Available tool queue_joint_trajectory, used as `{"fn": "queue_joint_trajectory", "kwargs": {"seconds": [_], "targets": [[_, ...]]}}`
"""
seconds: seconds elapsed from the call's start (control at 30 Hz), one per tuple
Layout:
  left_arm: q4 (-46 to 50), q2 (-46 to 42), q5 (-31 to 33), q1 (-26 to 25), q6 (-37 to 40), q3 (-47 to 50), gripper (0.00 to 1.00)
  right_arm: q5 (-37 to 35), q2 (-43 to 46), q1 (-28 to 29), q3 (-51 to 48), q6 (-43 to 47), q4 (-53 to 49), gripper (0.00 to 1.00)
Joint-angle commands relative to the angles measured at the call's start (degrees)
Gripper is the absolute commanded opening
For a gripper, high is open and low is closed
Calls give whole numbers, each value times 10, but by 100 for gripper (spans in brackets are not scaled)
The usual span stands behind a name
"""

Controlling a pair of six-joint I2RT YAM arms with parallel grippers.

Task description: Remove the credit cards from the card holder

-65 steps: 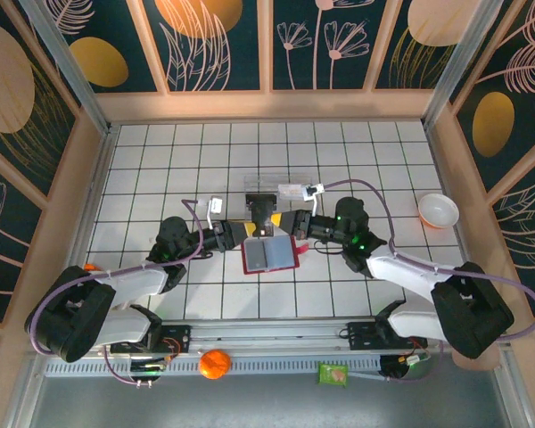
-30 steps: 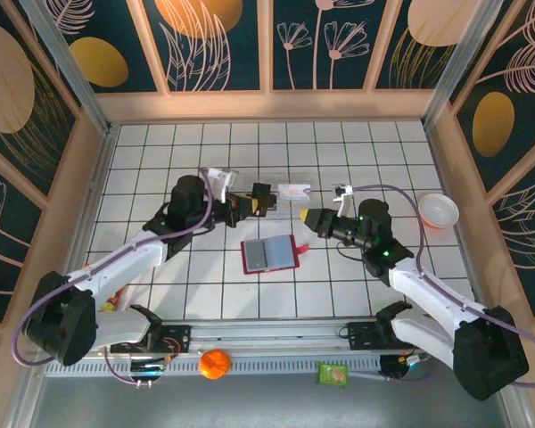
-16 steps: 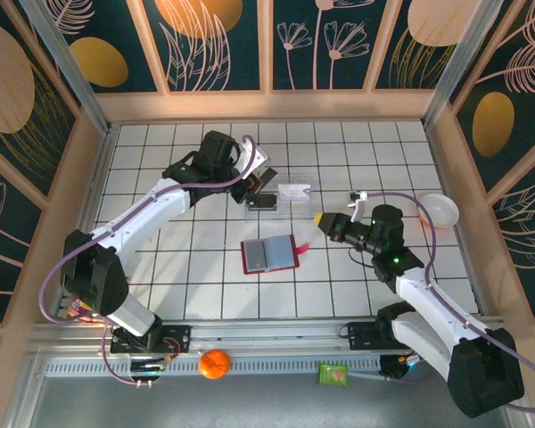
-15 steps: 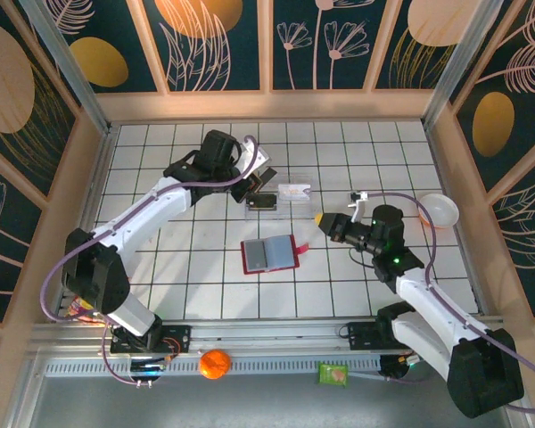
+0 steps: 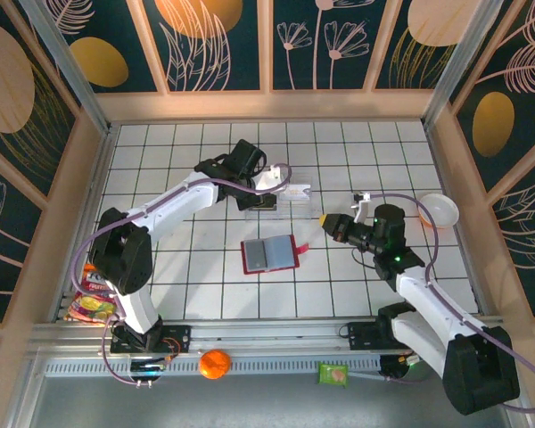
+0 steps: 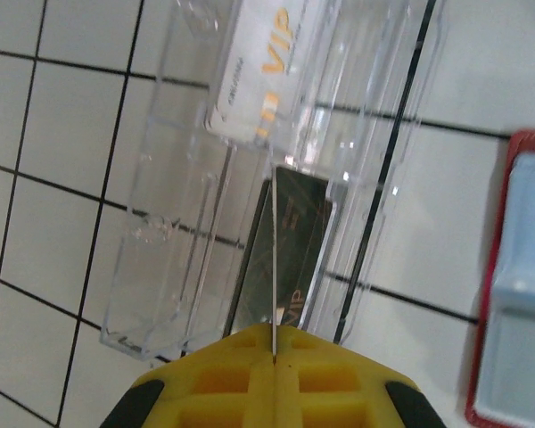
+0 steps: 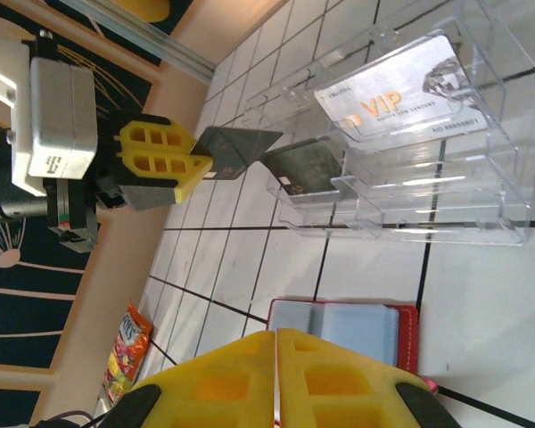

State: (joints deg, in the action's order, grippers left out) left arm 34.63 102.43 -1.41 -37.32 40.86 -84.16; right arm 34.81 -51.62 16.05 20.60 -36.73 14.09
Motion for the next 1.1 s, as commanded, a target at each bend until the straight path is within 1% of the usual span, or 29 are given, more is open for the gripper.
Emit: {"fn": "queue_joint_trajectory", "kwargs": {"seconds": [0.0, 0.07, 0.2, 0.33, 0.67, 0.97, 1.07], "targets": [[23, -5, 21, -3, 60, -19, 0, 6, -11, -5, 9, 11, -2, 10], [24, -4, 9, -3, 71, -17, 0, 5, -18, -6, 11, 10, -1, 10], [18, -1, 15, -3, 90, -1, 0, 3, -25, -7, 15, 9, 0, 10], [15, 4, 8, -3, 100, 2, 0, -1, -34, -7, 21, 9, -7, 10], [3, 8, -27, -3, 129, 25, 0, -10, -45, -7, 38, 6, -19, 9], [-8, 32, -33, 1, 142, 23, 0, -12, -51, -6, 44, 1, -21, 9], [-10, 45, -25, 1, 142, 18, 0, -11, -52, -6, 47, 1, -23, 9]]}}
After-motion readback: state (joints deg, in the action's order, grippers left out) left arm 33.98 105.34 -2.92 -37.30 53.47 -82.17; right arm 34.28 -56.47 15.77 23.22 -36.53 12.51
